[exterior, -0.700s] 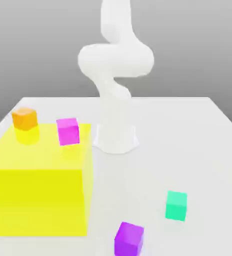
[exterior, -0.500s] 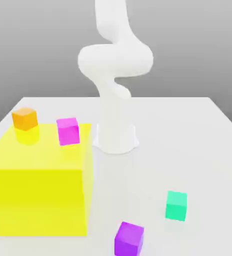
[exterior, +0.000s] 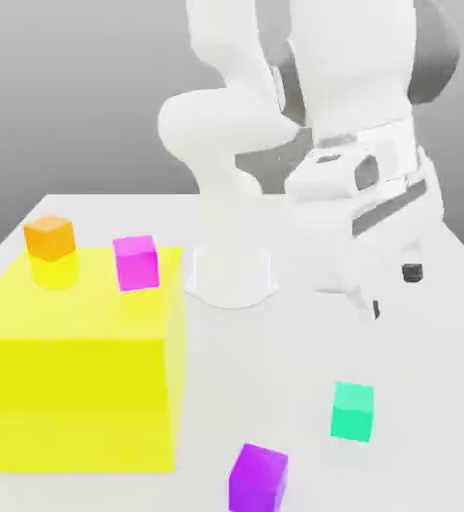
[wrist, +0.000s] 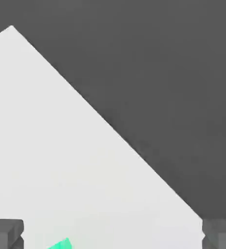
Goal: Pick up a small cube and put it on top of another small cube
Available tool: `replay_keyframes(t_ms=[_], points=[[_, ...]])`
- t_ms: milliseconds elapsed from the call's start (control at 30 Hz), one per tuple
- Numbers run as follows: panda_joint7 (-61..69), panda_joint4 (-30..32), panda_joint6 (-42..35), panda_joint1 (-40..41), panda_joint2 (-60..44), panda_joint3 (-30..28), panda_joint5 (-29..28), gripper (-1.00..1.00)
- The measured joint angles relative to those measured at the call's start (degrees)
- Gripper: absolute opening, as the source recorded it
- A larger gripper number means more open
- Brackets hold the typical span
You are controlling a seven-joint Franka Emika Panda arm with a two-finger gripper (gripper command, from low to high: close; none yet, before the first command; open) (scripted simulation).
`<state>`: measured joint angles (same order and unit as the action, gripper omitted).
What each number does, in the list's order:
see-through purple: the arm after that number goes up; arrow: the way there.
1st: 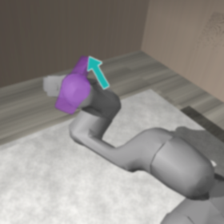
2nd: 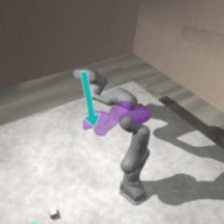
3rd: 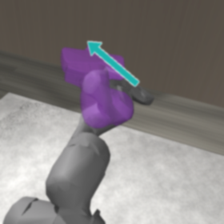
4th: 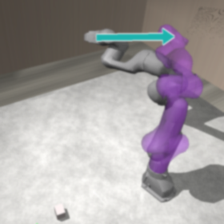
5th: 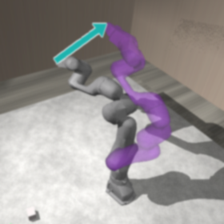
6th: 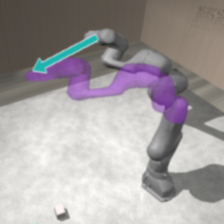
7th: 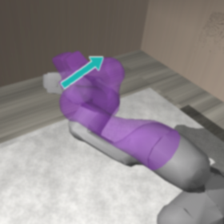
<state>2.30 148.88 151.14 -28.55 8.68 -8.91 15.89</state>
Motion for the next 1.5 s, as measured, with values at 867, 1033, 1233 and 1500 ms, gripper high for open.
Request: replay_keyframes(t_ms=[867, 1033, 1233, 1500], points=[[10.17, 5.75, 21.05, -1.02, -26.31, 5.52, -9.02, -1.0], [9.52, 5.97, 19.65, -1.76, -24.48, 4.54, -10.0, -1.0], [7.14, 7.18, 13.87, -3.44, -17.26, 2.11, -13.26, -1.0], [16.24, 3.24, 0.8, 1.29, -10.32, -0.14, -10.0, -1.0]])
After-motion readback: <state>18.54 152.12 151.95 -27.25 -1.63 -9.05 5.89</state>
